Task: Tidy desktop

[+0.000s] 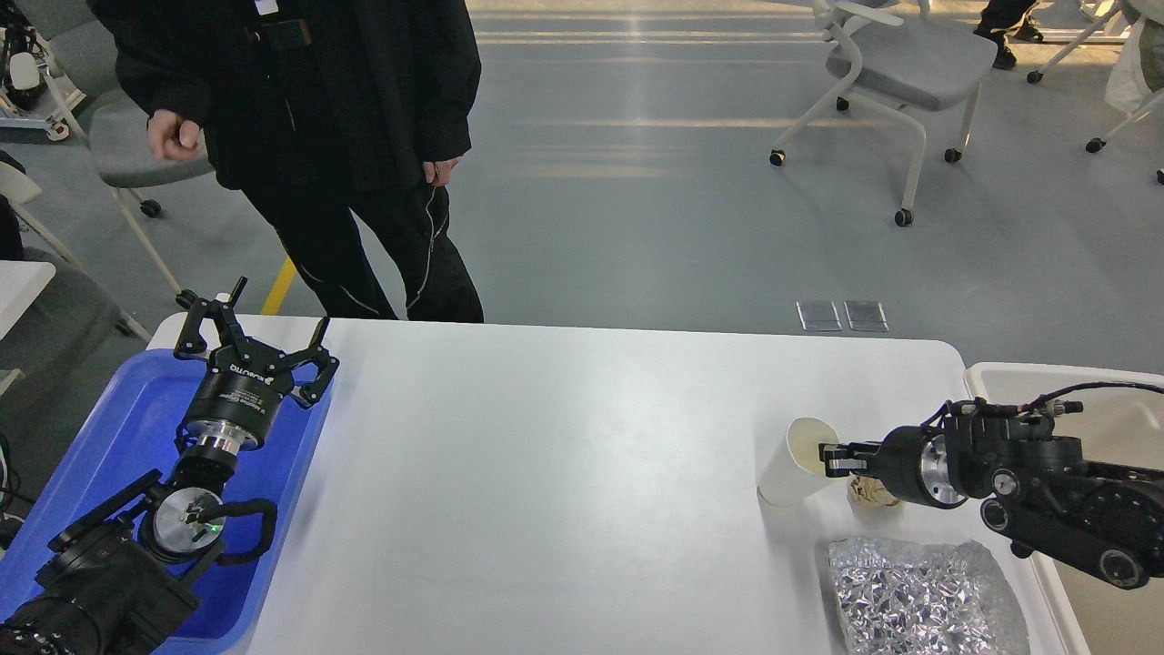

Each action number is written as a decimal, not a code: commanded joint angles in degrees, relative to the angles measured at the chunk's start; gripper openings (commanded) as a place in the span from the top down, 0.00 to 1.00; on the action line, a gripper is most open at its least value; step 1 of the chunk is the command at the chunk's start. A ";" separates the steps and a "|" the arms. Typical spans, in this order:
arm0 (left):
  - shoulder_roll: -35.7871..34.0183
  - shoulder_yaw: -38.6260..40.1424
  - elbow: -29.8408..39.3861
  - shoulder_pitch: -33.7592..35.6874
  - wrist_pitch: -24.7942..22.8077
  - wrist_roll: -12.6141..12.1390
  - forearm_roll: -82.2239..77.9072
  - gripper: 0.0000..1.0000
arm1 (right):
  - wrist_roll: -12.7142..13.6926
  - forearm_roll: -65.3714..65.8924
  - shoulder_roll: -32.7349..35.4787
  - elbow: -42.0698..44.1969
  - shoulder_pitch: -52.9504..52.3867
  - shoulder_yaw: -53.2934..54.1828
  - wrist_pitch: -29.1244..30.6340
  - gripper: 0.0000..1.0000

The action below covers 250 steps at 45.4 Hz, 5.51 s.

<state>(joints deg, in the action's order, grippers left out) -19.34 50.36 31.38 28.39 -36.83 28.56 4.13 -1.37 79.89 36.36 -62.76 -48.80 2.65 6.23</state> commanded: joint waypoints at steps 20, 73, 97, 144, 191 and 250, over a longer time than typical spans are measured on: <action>0.00 0.00 0.00 0.00 0.00 0.00 0.00 0.00 | -0.13 -5.44 13.02 -10.88 -12.72 -0.10 9.50 1.00; 0.00 0.00 0.00 0.00 0.00 0.00 0.00 0.00 | -2.59 -5.27 29.11 -18.11 -20.55 2.53 16.27 1.00; 0.00 0.00 0.00 0.00 0.00 0.00 0.00 0.00 | -9.61 -17.57 31.14 3.25 -6.58 2.53 3.53 1.00; 0.00 0.00 0.00 0.00 0.00 0.00 0.09 0.00 | -14.19 -51.67 -0.85 58.88 18.21 2.18 1.59 1.00; 0.00 0.00 0.00 -0.09 0.09 0.00 0.09 0.00 | -13.31 -60.11 -5.43 63.20 19.88 2.45 -5.44 0.01; 0.00 0.09 0.00 -0.09 0.18 0.00 0.18 0.00 | -14.54 -68.46 7.76 12.85 35.61 63.08 -3.68 0.00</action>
<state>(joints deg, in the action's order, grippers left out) -19.34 50.46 31.36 28.30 -36.67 28.56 4.30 -15.11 11.71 44.58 -33.49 -20.56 48.02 0.68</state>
